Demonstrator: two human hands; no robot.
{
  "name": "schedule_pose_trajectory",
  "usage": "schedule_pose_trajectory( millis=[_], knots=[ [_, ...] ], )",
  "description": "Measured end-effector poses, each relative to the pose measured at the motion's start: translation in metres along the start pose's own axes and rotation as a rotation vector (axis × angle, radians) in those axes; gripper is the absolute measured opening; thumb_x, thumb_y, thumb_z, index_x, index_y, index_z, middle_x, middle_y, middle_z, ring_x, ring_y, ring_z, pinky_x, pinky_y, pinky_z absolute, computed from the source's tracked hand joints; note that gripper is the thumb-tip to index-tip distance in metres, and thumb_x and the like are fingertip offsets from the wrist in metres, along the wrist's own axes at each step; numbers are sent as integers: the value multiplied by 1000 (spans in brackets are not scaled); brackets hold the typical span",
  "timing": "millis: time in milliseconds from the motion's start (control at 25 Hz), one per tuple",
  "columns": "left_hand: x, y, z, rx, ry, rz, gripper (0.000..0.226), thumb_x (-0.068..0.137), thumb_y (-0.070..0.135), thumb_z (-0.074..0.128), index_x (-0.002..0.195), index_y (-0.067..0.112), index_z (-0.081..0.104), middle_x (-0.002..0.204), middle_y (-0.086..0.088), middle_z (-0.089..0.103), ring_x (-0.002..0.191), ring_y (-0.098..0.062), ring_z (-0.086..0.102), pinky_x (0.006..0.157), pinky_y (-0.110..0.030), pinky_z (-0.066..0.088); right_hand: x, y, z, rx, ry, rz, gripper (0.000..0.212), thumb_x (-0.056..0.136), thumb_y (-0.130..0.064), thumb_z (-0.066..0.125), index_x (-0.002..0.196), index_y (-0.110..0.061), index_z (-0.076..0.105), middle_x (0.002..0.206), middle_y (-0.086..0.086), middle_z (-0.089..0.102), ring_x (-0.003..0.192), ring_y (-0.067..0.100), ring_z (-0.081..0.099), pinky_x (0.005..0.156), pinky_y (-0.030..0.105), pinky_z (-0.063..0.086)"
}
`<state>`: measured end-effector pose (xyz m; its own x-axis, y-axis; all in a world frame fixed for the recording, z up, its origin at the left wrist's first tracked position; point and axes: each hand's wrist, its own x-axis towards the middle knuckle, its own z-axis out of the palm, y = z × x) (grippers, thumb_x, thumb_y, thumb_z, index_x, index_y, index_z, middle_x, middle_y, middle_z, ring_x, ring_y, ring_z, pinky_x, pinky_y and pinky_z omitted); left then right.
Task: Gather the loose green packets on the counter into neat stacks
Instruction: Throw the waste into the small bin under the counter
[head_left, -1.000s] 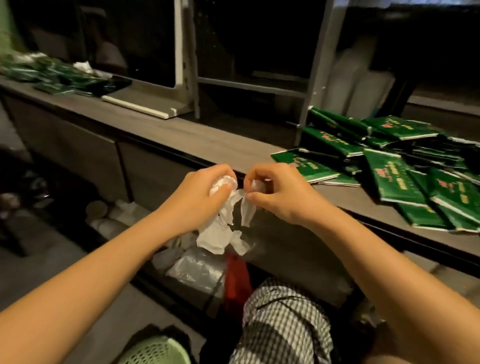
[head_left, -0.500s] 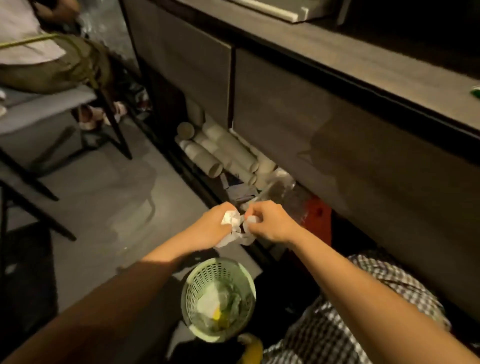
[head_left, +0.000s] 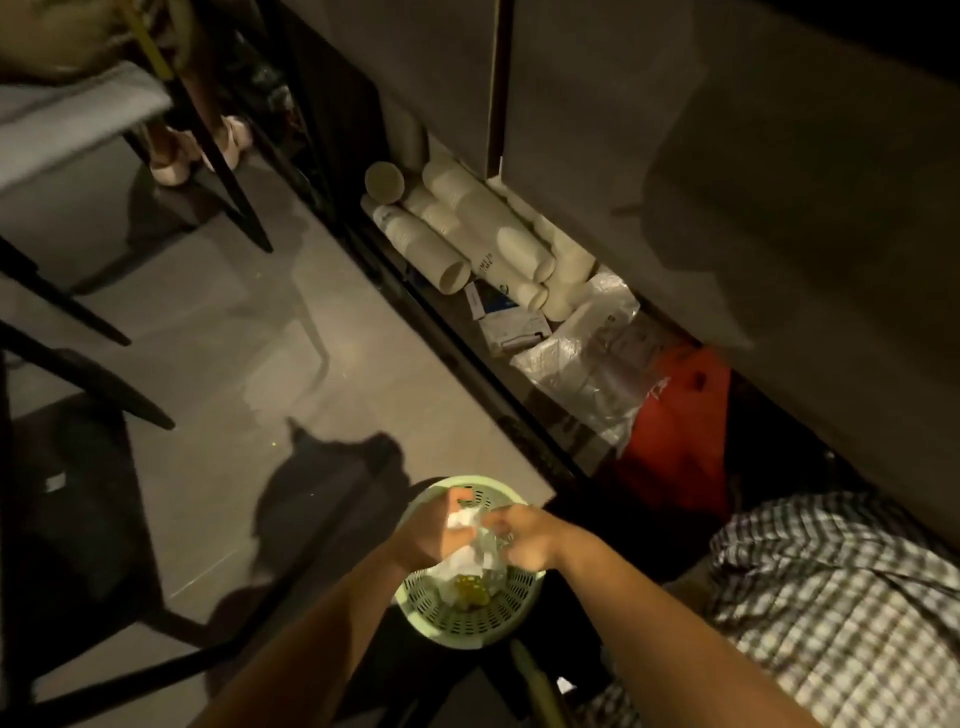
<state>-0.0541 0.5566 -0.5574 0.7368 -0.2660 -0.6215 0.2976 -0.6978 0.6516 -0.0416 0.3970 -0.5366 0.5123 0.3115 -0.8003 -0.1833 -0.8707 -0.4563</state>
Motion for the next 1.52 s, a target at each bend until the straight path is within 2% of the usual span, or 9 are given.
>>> schedule_pose_trajectory(
  millis=[160, 320, 480, 680, 800, 920, 1120, 1320, 1520],
  knots=[
    [9, -2, 4, 108, -115, -22, 36, 96, 10, 50, 130, -1, 45, 131, -19, 49, 115, -20, 48, 104, -23, 37, -1, 10, 2, -125, 31, 33, 48, 92, -14, 55, 138, -19, 44, 138, 9, 49, 124, 26, 50, 99, 27, 40],
    [11, 33, -12, 259, -51, 112, 33, 84, 40, 52, 112, 24, 61, 108, -17, 62, 97, -17, 58, 87, -27, 41, -23, 16, -33, -139, 192, 8, 39, 92, -26, 54, 130, -16, 52, 129, 13, 56, 117, 28, 55, 94, 27, 42],
    [5, 102, -41, 508, -107, 237, 33, 95, 25, 47, 126, 13, 50, 114, -15, 62, 103, -24, 55, 89, -29, 40, -75, 17, -83, -248, 341, -23, 34, 93, -24, 52, 124, -10, 56, 124, 14, 59, 115, 29, 55, 90, 28, 41],
    [-47, 208, -75, 677, -176, 466, 40, 97, 36, 46, 135, 23, 43, 126, -1, 54, 104, -18, 57, 91, -36, 49, -169, 18, -124, -319, 506, -15, 30, 92, -25, 52, 118, -13, 59, 122, 10, 61, 114, 27, 56, 89, 29, 43],
    [-89, 268, -78, 828, -149, 619, 41, 97, 39, 45, 136, 26, 41, 125, 0, 56, 102, -17, 56, 90, -38, 48, -240, 10, -133, -366, 607, 15, 16, 90, -25, 53, 98, -13, 61, 109, 11, 64, 102, 29, 60, 83, 36, 47],
    [-132, 319, -74, 957, -117, 752, 44, 97, 40, 43, 139, 26, 38, 132, 2, 51, 100, -11, 50, 91, -32, 45, -315, -1, -136, -443, 673, 33, 21, 90, -24, 53, 105, -14, 63, 106, 8, 66, 98, 27, 61, 81, 36, 50],
    [-195, 387, -62, 1022, -70, 972, 44, 96, 43, 43, 138, 31, 38, 130, 7, 52, 112, -10, 50, 97, -31, 43, -417, -6, -137, -523, 795, 85, 26, 92, -25, 52, 114, -17, 62, 110, 2, 65, 100, 21, 60, 87, 37, 48],
    [-224, 449, -40, 1006, -43, 1138, 37, 96, 39, 45, 132, 29, 44, 128, 8, 55, 109, -8, 53, 95, -29, 44, -484, 16, -149, -485, 931, 144, 25, 93, -26, 53, 117, -23, 59, 95, -8, 58, 84, 12, 52, 78, 28, 46],
    [-230, 509, -9, 967, -7, 1278, 37, 95, 39, 46, 131, 30, 45, 129, 7, 54, 110, -7, 53, 94, -30, 45, -534, 56, -169, -409, 1044, 229, 29, 94, -29, 53, 122, -24, 55, 102, -10, 61, 91, 13, 56, 81, 27, 46]
  ],
)
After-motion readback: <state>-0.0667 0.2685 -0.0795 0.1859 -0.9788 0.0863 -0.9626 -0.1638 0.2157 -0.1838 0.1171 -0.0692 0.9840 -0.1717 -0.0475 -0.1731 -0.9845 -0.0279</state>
